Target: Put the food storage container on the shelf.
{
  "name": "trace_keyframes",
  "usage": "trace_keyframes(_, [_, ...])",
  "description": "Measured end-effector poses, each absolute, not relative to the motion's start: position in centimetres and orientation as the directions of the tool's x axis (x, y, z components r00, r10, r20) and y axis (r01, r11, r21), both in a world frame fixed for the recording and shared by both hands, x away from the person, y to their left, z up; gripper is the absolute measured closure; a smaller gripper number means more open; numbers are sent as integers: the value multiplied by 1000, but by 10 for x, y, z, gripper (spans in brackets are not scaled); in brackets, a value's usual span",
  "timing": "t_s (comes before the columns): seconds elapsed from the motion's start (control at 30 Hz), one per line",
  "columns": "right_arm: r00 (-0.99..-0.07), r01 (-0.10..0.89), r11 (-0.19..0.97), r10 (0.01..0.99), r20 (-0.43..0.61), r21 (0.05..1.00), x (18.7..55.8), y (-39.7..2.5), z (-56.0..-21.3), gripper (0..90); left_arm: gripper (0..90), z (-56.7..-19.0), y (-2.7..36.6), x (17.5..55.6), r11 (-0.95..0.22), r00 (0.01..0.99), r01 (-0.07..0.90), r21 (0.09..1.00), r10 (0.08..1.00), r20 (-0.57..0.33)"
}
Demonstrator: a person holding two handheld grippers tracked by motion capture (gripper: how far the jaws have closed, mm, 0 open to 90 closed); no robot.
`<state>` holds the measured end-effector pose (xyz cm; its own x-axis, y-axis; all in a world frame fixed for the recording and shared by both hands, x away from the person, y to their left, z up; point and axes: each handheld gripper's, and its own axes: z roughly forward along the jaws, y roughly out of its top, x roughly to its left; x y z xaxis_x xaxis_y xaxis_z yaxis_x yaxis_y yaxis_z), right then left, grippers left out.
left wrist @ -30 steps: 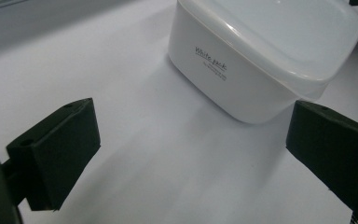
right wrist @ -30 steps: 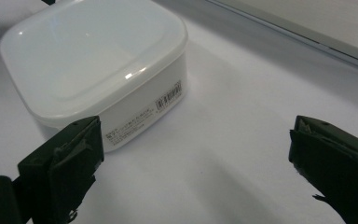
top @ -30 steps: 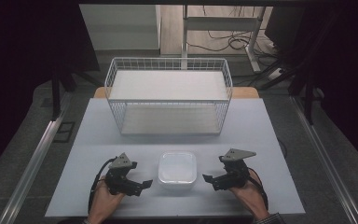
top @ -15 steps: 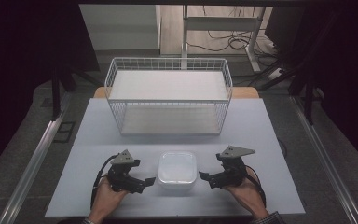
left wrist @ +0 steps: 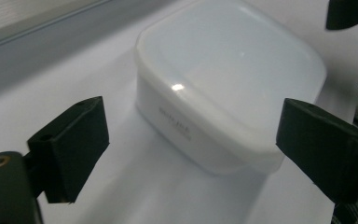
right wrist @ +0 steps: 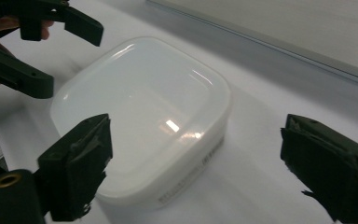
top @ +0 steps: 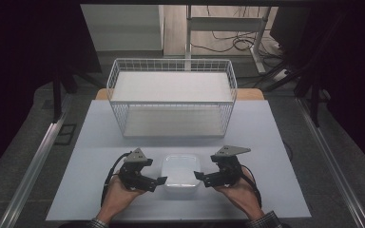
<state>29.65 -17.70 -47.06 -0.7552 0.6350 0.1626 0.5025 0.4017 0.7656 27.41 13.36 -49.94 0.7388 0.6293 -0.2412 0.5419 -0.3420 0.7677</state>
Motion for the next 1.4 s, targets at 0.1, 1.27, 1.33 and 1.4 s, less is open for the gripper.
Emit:
trace_keyframes(0.1, [-765, 499, 414, 623, 163, 761, 297, -173, -471, 121, 115, -498, 130, 278, -348, 744, 538, 768, 623, -240])
trace_keyframes(1.27, [-620, 700, 245, 675, 400, 670, 289, -181, -475, 717, 723, -504, 144, 270, -150, 654, 677, 720, 572, -495])
trace_keyframes(1.33, [-615, 683, 234, 695, 372, 692, 286, -182, -472, 776, 802, -503, 143, 269, -138, 644, 668, 731, 599, -476])
trace_keyframes(1.4, [-624, 663, 250, 705, 336, 706, 284, -180, -471, 777, 802, -502, 142, 269, -140, 642, 667, 732, 607, -469])
